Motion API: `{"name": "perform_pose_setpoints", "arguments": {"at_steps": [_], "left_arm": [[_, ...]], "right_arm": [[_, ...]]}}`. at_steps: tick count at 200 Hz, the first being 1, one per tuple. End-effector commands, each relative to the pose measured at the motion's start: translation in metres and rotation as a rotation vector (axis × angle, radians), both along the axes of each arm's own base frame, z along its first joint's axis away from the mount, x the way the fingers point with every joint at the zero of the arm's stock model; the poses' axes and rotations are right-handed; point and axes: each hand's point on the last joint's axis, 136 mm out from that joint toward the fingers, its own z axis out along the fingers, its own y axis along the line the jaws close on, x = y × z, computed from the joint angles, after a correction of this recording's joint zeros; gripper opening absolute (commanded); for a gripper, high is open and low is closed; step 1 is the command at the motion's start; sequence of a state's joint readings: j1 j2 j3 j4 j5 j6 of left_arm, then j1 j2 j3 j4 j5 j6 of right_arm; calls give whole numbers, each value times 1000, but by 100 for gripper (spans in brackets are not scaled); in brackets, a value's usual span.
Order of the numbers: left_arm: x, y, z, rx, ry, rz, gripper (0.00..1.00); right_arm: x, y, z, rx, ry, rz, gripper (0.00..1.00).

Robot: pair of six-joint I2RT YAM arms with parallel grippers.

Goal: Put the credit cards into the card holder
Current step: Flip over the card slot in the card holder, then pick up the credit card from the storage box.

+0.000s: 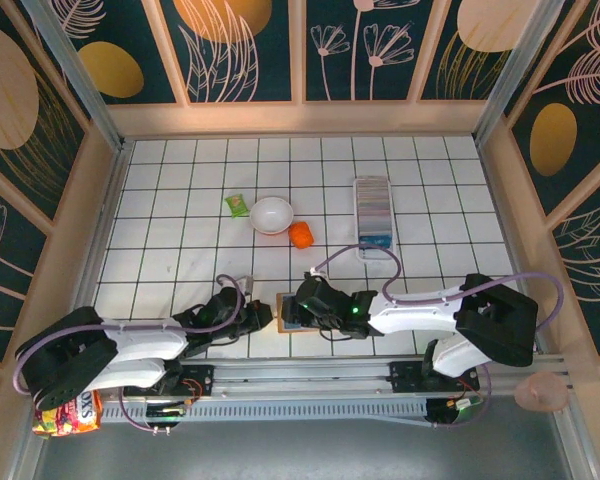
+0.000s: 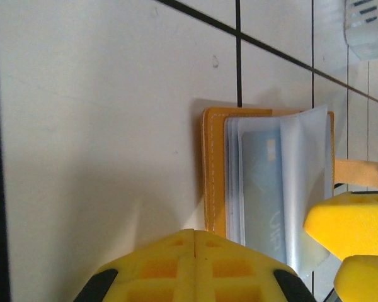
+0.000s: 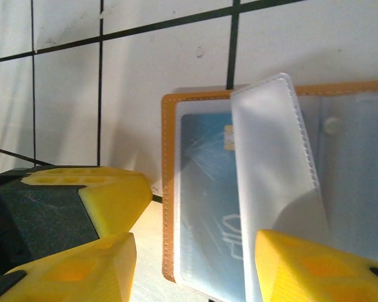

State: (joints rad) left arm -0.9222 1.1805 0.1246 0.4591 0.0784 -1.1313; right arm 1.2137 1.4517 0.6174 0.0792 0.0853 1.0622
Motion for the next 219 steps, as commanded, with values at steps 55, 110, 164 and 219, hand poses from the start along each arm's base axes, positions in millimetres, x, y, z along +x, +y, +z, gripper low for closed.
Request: {"name": "perform_pose_setpoints", "arguments": {"at_steps": [55, 110, 164, 219], "left_arm": [[8, 59, 7, 75, -76, 230, 7], [18, 95, 21, 82, -156, 406, 20], [29, 87, 52, 57, -231, 398, 37], [25, 51, 58, -44, -214, 268, 51]], "right_arm": [[9, 49, 22, 147, -50, 51, 52], [26, 89, 88, 288, -195, 133, 51], [68, 70, 166, 247, -451, 214, 49], [86, -28, 211, -69, -1065, 573, 56]]}}
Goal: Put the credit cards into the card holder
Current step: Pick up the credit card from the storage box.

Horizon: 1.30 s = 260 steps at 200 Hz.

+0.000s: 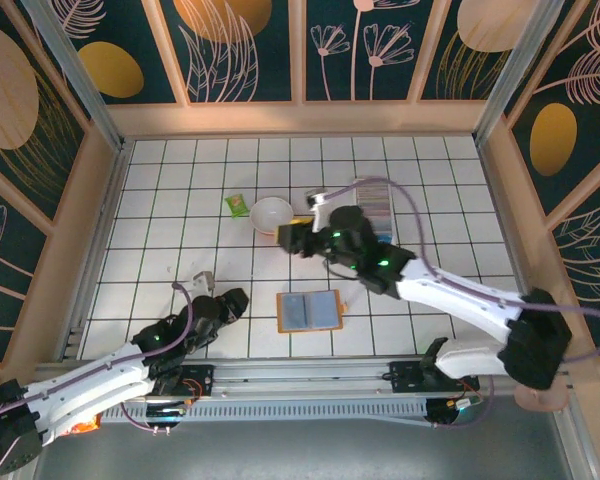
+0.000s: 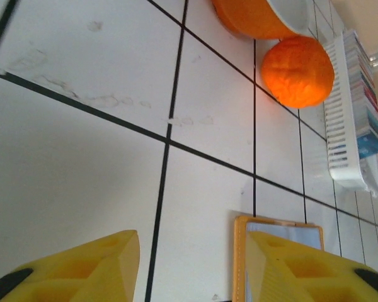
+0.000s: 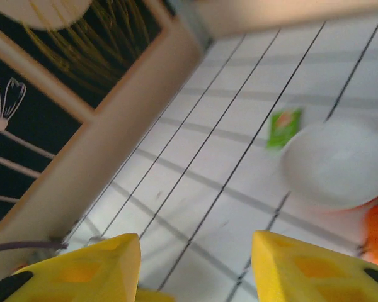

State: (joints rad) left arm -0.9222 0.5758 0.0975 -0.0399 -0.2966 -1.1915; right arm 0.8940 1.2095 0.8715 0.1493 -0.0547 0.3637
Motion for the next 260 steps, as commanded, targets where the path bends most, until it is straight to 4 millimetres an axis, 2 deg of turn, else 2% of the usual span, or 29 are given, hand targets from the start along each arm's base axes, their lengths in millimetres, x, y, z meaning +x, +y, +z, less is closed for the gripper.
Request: {"name": "perform_pose_setpoints", "arguments": {"at_steps": [1, 9, 16, 26, 45, 55, 70, 86, 94, 124, 150, 187, 217, 260], "left_arm": [[1, -22, 15, -71, -35, -78, 52], [2, -24, 16, -70, -45, -88, 53], [2, -26, 17, -63, -57, -100, 54], [4, -31, 24, -54, -86, -129, 56], [5, -38, 36, -38, -131, -176, 58], [5, -39, 38, -38, -147, -186, 59], [5, -40, 37, -41, -160, -193, 60], [4, -38, 35, -39, -169, -194, 60], [4, -37, 34, -37, -172, -193, 60], [2, -32, 27, -26, -175, -189, 60], [0, -29, 20, -21, -173, -186, 60], [-2, -28, 16, -27, -164, -191, 60], [-3, -29, 14, -38, -159, -192, 58], [-4, -29, 13, -47, -157, -193, 54]], "right_arm": [[-28, -25, -7, -339, -439, 245, 56], [-33, -38, -19, -487, -576, 302, 57], [-30, -52, -30, -619, -673, 321, 58], [-25, -75, -47, -791, -720, 385, 58], [8, -137, -78, -1062, -603, 460, 59], [19, -164, -95, -1170, -541, 518, 60], [33, -192, -123, -1344, -528, 576, 65], [51, -210, -148, -1510, -544, 614, 73], [60, -212, -154, -1535, -548, 621, 75], [92, -198, -157, -1488, -584, 588, 82], [112, -201, -174, -1573, -609, 599, 82], [133, -197, -185, -1577, -613, 563, 80], [138, -199, -190, -1606, -625, 566, 72], [141, -197, -185, -1606, -631, 559, 50]]}}
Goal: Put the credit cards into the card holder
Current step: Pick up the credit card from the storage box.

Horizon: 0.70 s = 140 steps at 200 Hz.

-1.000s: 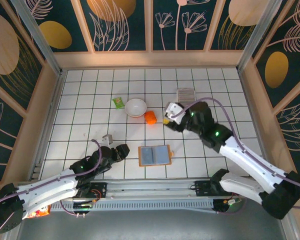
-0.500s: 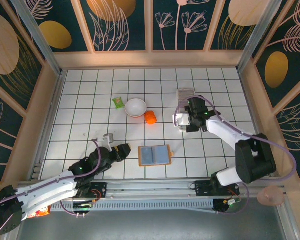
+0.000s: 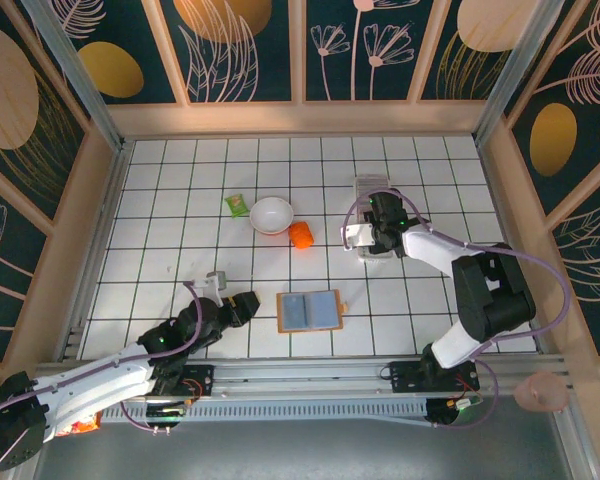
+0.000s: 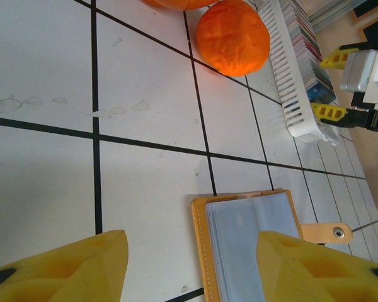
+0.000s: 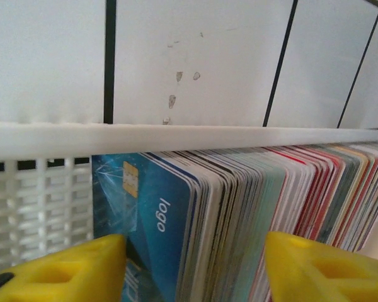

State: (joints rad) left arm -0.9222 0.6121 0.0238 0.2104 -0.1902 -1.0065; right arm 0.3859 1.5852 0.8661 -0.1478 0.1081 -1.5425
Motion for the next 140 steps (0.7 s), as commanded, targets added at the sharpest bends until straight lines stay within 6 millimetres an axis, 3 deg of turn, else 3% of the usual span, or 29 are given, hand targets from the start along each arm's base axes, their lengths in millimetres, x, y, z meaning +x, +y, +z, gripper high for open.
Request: {"name": "perform_pose_setpoints", "arguments": {"at_steps": [1, 72, 140], "left_arm": [[-1, -4, 5, -33, -17, -13, 54], [-3, -1, -5, -57, 20, 10, 52], [-3, -2, -5, -67, 26, 7, 50]], "right_arm": [[25, 2, 23, 2, -105, -7, 50], [13, 0, 36, 26, -115, -8, 28], [8, -2, 39, 34, -122, -14, 16]]}}
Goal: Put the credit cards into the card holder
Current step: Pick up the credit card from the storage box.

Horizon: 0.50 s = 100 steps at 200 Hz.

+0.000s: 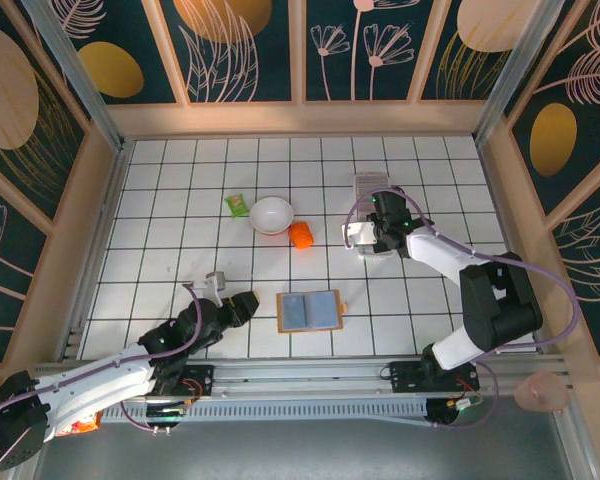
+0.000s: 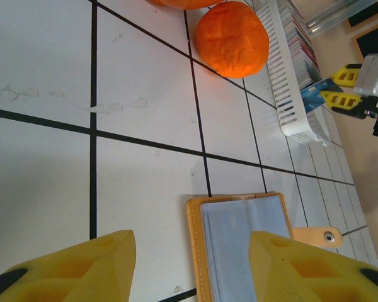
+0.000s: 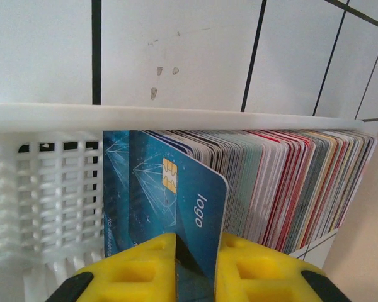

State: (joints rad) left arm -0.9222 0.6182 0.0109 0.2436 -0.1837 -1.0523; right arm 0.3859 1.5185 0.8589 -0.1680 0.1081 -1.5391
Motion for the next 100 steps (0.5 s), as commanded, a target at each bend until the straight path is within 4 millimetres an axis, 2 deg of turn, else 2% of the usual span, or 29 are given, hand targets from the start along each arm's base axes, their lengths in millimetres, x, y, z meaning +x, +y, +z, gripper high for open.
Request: {"name": "perform_pose_setpoints", "arguments": {"at_steps": [1, 54, 83, 100], "left_arm": [[-3, -1, -5, -23, 5, -7, 50], [-6, -5, -2, -37, 14, -32, 48], [-8, -10, 4, -70, 2, -61, 47], [-9, -12, 7, -77, -4, -72, 46]], "right_arm": [[11, 0, 21, 18, -87, -12, 16], [1, -1, 27, 27, -72, -25, 10], [-21, 1, 27, 36, -3, -29, 4], [-42, 3, 29, 44, 55, -11, 0]]}}
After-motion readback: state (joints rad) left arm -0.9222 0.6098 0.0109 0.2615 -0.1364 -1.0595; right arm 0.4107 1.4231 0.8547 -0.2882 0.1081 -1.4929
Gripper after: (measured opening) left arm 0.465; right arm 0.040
